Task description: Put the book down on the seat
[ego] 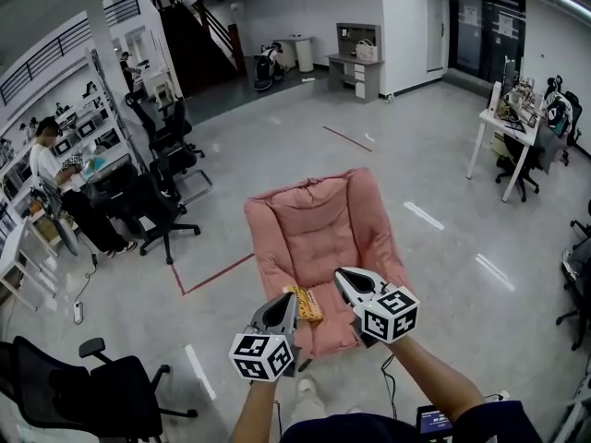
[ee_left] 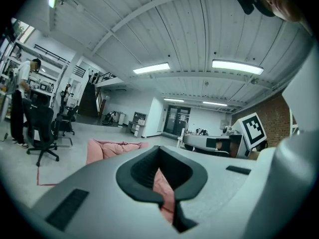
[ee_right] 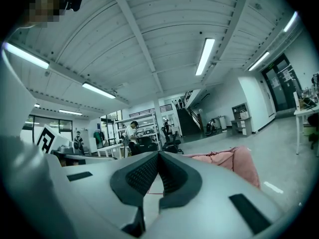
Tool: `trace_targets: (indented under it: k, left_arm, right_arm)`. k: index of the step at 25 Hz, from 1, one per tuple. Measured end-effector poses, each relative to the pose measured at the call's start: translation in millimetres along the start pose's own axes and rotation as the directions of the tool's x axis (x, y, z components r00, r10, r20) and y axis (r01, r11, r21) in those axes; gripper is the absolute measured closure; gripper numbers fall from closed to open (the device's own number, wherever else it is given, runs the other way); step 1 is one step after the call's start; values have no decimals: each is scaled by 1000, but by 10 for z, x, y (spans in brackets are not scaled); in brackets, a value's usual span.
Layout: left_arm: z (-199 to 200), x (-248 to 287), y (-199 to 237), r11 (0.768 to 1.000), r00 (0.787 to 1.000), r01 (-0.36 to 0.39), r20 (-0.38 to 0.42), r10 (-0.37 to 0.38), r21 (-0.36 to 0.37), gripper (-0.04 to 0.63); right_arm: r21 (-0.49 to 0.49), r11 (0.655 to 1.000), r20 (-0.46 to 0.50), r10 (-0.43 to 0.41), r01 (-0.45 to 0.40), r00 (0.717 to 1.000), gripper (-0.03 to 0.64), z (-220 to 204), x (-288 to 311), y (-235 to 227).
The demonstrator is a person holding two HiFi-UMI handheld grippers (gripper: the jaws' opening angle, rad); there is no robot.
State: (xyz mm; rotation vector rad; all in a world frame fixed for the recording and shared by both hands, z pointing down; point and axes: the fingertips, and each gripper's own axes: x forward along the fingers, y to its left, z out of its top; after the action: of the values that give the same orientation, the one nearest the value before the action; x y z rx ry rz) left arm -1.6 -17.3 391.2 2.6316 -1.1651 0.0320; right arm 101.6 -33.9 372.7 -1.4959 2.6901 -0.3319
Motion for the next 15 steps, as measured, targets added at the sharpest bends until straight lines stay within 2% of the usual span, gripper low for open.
trace_targets:
  k: [15]
  left_arm:
    - [-159, -280, -385, 999, 999, -35, 4, 35, 20, 591]
  right_arm:
    - [-1, 1000, 15, 29, -29, 999, 597, -106, -471, 118]
